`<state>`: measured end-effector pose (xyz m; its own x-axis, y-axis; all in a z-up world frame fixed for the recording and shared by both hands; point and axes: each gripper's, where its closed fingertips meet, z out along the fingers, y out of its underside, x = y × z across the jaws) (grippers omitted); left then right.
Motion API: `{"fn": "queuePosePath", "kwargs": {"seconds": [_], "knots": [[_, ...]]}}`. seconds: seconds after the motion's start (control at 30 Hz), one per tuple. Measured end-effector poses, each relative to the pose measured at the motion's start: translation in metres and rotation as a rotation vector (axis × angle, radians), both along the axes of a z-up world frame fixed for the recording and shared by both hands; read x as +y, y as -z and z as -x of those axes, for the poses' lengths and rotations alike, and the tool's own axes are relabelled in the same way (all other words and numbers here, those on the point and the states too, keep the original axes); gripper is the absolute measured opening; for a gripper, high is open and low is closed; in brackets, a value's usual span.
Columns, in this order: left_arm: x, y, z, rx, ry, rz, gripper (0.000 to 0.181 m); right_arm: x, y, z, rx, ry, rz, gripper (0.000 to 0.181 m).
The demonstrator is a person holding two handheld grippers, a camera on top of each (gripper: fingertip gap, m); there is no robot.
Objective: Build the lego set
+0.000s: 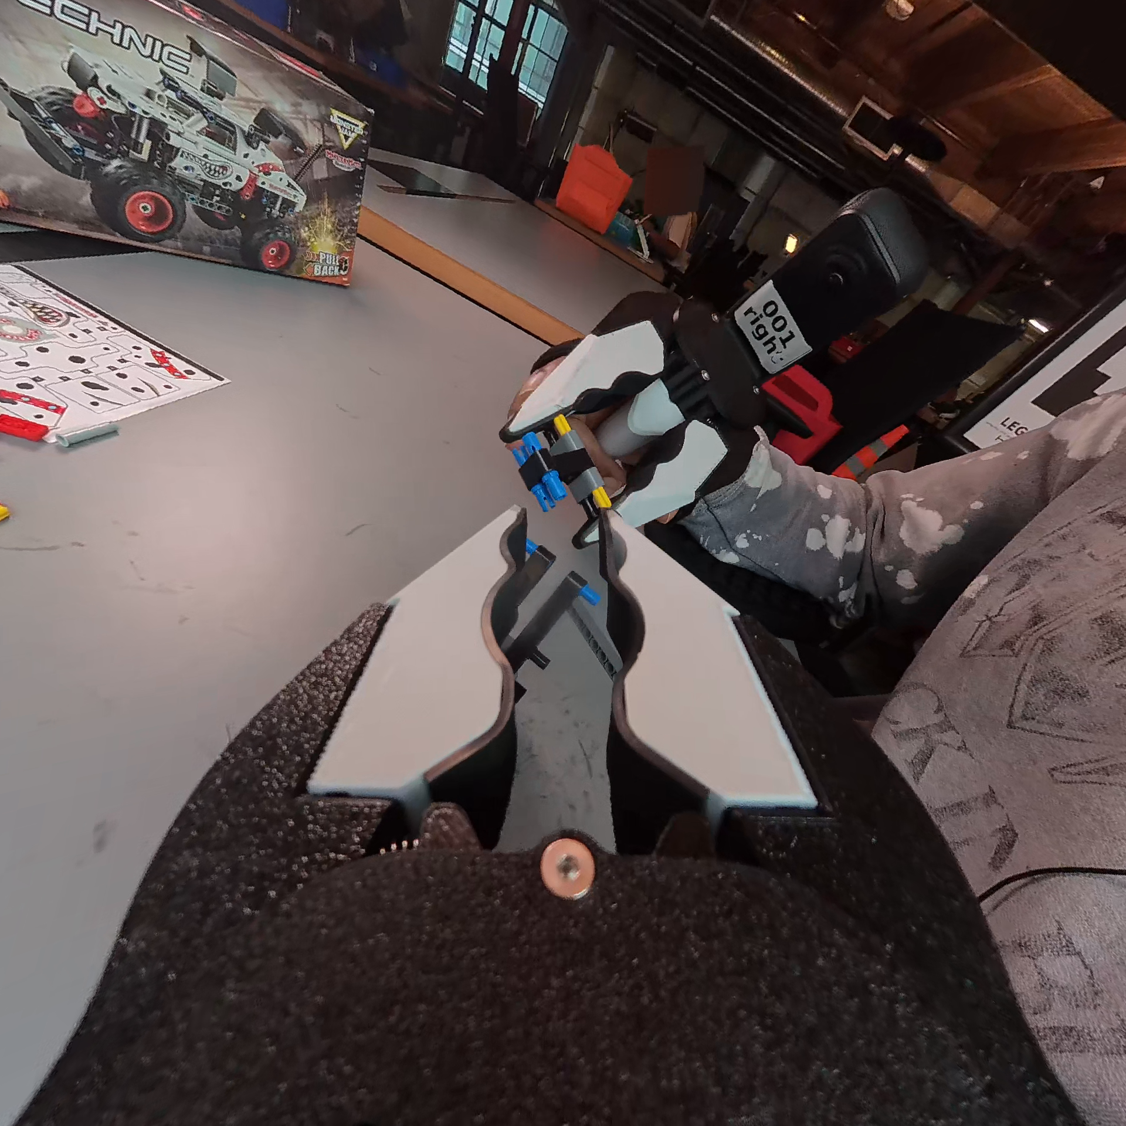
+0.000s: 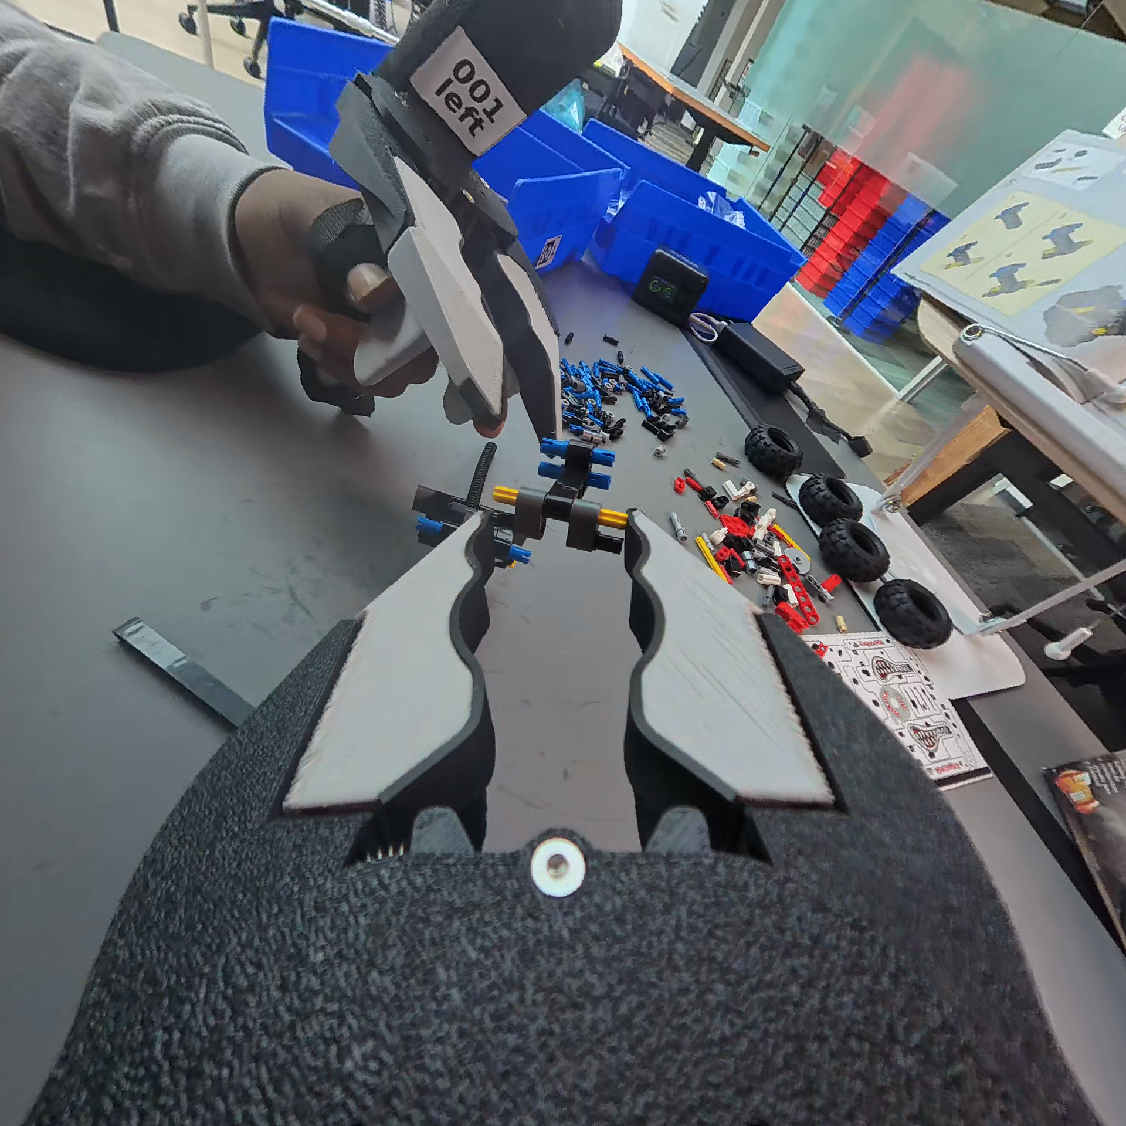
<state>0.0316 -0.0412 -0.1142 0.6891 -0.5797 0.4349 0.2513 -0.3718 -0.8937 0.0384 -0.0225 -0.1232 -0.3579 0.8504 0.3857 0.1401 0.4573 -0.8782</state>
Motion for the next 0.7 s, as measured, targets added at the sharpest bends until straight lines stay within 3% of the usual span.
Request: {"fn": "queuePosePath", "kwargs": {"seconds": [0.33,0.7], "knots": [[-0.001,-0.004,-0.005,0.003,-0.001,-0.020,0.014,-0.004,-0.006,-0.001,0.030,-0.001,-0.048,0.043],[0.005,-0.002,0.000,0.049,-0.087,-0.007,0.004,-0.015,-0.012,0.002,0.074,0.007,-0.121,0.043]]}}
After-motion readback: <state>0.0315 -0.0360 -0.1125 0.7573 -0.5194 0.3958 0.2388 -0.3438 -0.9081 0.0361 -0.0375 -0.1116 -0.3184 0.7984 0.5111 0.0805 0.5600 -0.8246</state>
